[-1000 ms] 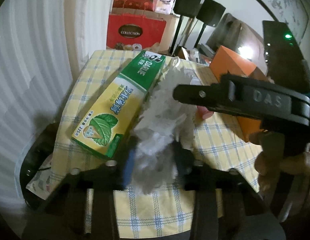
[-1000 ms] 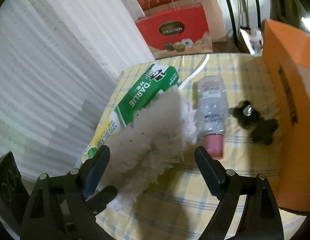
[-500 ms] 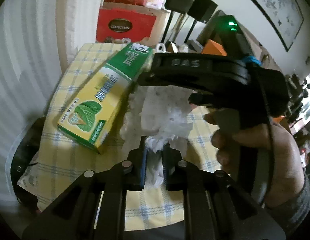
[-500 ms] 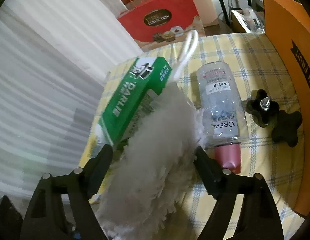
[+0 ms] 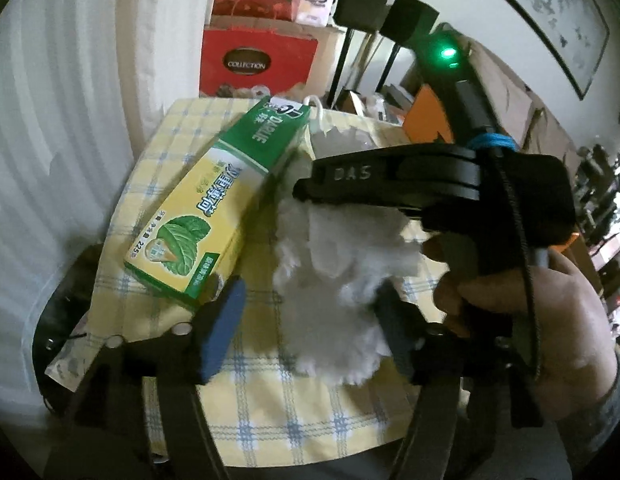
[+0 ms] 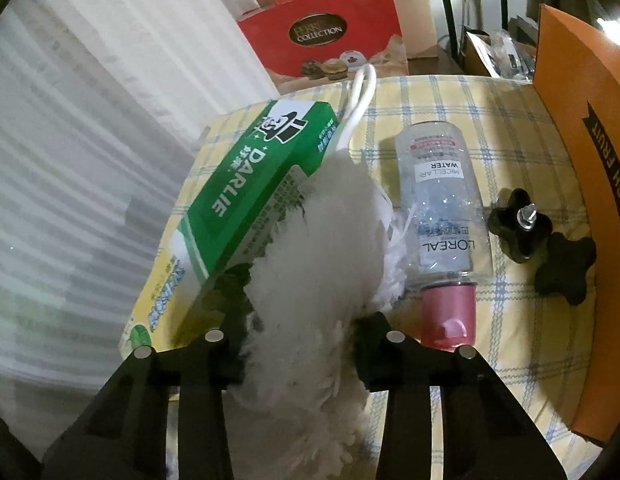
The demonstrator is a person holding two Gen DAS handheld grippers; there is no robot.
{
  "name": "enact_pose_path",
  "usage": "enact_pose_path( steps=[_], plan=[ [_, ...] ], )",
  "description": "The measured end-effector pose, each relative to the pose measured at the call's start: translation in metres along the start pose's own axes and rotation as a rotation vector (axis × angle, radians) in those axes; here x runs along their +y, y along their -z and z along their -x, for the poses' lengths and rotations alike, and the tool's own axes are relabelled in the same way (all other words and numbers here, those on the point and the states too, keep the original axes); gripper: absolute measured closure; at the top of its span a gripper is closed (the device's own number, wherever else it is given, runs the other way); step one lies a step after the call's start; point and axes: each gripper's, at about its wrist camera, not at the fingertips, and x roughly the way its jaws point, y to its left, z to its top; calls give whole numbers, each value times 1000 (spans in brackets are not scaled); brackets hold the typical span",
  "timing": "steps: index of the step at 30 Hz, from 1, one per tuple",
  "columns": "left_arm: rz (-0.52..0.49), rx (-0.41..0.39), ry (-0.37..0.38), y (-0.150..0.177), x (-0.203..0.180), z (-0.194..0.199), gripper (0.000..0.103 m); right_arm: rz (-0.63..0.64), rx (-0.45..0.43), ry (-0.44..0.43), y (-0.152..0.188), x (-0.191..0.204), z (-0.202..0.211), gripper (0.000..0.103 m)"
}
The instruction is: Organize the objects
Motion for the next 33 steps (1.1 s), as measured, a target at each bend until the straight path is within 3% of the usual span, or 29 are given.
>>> enact_pose_path(
  steps=[6,11,14,19,33],
  plan=[
    [63,42,95,-7,2,-16,31,-23,2,-39,1,-3,6,67],
    [61,62,122,-4,-2,-25,32,-48,10,-84,2,-7,11,68],
    [43,81,194,-2,-9,-27,49,-36,9,-100,4,-8,15,68],
    [-28,94,216,0,-25,-26,72,9,0,-99,9,-6,18,69],
    [-72,84,267,-13,-57,-15,85,-10,-144,-67,15,-21,72,74]
  ],
)
